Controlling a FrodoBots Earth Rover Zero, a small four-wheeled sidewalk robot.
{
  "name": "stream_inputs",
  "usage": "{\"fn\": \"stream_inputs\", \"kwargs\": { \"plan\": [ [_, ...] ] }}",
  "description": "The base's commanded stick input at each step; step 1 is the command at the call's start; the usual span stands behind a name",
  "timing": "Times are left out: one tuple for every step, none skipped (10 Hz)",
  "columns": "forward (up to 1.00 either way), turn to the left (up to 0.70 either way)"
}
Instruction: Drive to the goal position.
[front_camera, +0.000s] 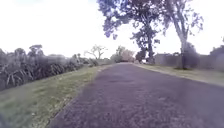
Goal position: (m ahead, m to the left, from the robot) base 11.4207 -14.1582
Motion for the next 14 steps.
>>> {"fn": "stream_inputs", "kwargs": {
  "plan": [
    [0.00,0.04],
    [0.00,0.04],
    [0.00,0.04],
    [0.00,0.04],
    [0.00,0.04],
    [0.00,0.04],
    [0.00,0.04],
    [0.00,0.04],
    [0.00,0.04],
    [0.00,0.04],
    [0.00,0.04],
    [0.00,0.04],
    [0.00,0.04],
    [0.00,0.04]
  ]
}}
